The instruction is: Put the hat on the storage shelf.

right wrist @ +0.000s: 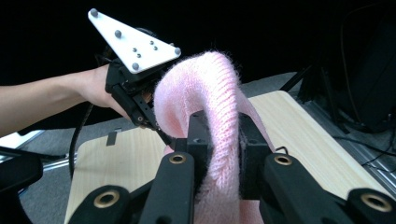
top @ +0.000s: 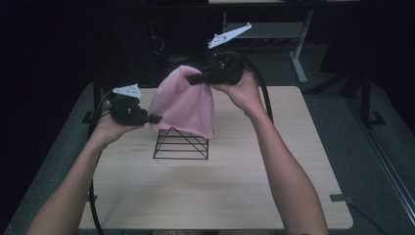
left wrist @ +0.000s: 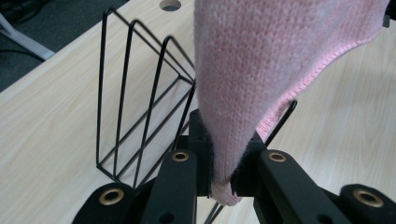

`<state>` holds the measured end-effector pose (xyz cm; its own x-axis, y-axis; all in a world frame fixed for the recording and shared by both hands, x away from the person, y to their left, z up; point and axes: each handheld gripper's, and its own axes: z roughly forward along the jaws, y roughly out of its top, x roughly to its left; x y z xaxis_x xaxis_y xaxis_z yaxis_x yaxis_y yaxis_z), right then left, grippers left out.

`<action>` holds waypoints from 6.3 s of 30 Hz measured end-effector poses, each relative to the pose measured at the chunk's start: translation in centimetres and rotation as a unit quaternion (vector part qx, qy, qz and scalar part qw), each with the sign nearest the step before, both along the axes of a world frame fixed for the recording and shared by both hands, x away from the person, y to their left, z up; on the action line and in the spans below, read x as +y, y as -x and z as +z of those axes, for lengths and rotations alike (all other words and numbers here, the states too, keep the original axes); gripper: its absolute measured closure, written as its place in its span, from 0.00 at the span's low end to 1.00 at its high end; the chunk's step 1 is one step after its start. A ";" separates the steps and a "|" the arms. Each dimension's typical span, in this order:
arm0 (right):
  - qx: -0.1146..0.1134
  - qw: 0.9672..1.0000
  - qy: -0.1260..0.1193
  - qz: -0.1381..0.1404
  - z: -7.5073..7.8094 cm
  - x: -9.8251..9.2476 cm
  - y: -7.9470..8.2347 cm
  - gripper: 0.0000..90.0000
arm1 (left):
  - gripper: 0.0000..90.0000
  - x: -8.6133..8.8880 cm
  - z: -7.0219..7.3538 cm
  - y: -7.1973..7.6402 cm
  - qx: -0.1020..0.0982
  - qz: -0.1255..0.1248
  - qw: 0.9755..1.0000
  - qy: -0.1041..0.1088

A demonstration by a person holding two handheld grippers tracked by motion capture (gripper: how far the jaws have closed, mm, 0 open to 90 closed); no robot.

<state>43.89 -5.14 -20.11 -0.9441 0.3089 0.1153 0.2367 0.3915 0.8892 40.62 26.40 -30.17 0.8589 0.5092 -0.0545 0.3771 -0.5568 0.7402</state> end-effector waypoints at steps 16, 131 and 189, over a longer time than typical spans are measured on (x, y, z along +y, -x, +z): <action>0.014 1.000 0.013 0.023 -1.6 1.6 0.0 0.87 | 0.89 0.7 -1.9 0.4 0.013 0.000 1.000 -0.025; 0.108 0.993 0.045 -0.015 -11.8 -3.7 1.9 0.43 | 0.65 3.1 -9.9 2.0 0.069 0.033 0.984 -0.161; 0.153 0.970 0.031 -0.189 -19.1 -20.0 6.6 0.31 | 0.36 5.0 -9.9 5.5 0.069 0.073 0.990 -0.097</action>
<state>37.27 -25.14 -39.17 -0.6869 0.6410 0.3423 0.6228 0.2765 0.7319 35.16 31.41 -40.11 0.7662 0.6404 -0.0541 0.5541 -0.6156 0.5603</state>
